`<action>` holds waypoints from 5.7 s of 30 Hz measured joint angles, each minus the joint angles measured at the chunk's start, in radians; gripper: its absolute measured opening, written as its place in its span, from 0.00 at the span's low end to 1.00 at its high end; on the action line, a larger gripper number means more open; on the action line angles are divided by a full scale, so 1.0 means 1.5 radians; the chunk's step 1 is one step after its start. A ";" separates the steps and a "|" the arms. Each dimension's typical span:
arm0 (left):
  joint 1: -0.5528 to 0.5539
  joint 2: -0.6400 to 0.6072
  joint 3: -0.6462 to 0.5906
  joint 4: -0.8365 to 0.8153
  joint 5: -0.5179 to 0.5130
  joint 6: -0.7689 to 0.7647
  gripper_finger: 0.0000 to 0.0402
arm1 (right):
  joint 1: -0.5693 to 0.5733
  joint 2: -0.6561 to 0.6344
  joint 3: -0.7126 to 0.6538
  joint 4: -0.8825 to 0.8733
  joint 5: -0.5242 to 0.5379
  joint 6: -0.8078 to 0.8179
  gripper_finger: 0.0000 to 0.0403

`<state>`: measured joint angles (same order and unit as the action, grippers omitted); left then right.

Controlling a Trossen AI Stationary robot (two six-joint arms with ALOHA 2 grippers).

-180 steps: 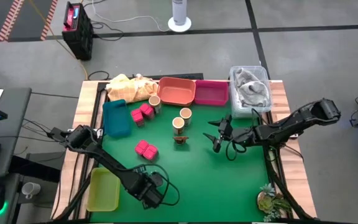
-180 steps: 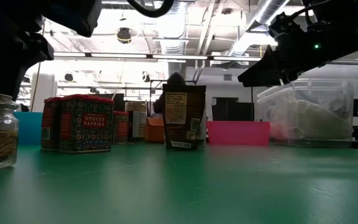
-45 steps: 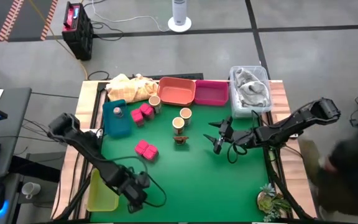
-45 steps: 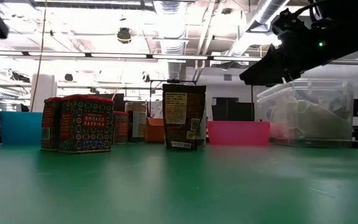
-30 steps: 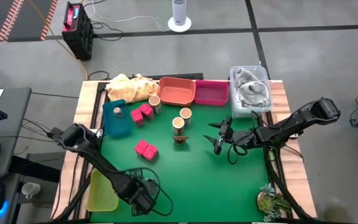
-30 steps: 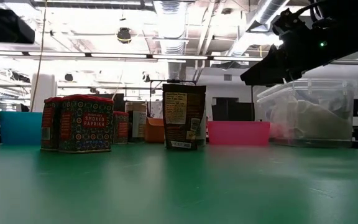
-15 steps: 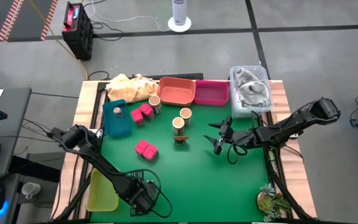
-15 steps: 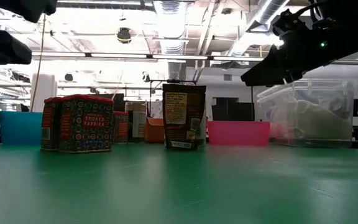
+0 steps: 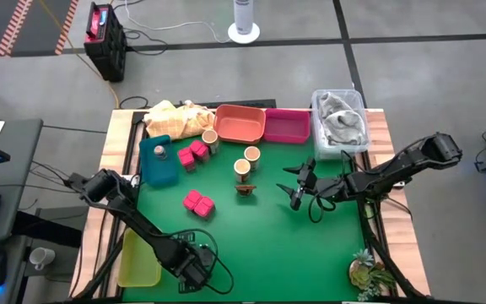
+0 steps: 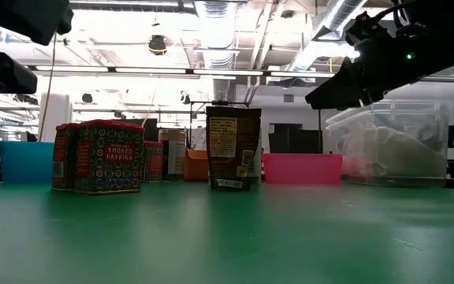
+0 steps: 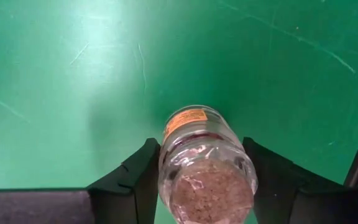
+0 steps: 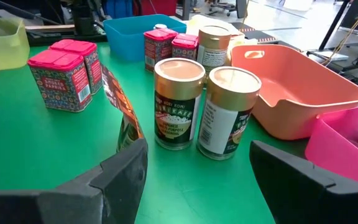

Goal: Sort spices by type
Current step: Put the small brown seasoning bottle into the blue bin, then put the bottom right red seasoning can into the orange bin

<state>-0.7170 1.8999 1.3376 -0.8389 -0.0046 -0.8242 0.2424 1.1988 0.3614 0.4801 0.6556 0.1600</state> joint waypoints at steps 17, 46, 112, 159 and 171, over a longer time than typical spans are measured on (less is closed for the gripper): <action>0.011 -0.079 0.056 -0.356 -0.141 -0.022 0.46 | 0.000 0.000 0.000 0.000 0.000 0.000 0.77; 0.467 -0.467 -0.299 -0.369 -0.275 0.020 0.46 | 0.016 0.000 0.000 0.003 -0.001 0.010 0.77; 0.335 -0.464 -0.229 -0.016 -0.139 0.128 0.63 | 0.017 0.000 0.000 -0.011 -0.003 0.016 0.77; 0.292 -0.077 0.074 -0.087 0.091 0.215 0.65 | 0.029 0.000 0.000 -0.020 -0.003 -0.008 0.77; 0.211 -0.078 0.124 -0.246 -0.089 0.004 0.66 | 0.029 0.000 0.000 -0.012 -0.003 -0.008 0.77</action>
<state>-0.4004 1.7836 1.5230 -1.2076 -0.1388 -0.8183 0.2855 1.1992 0.3611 0.4620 0.6518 0.1486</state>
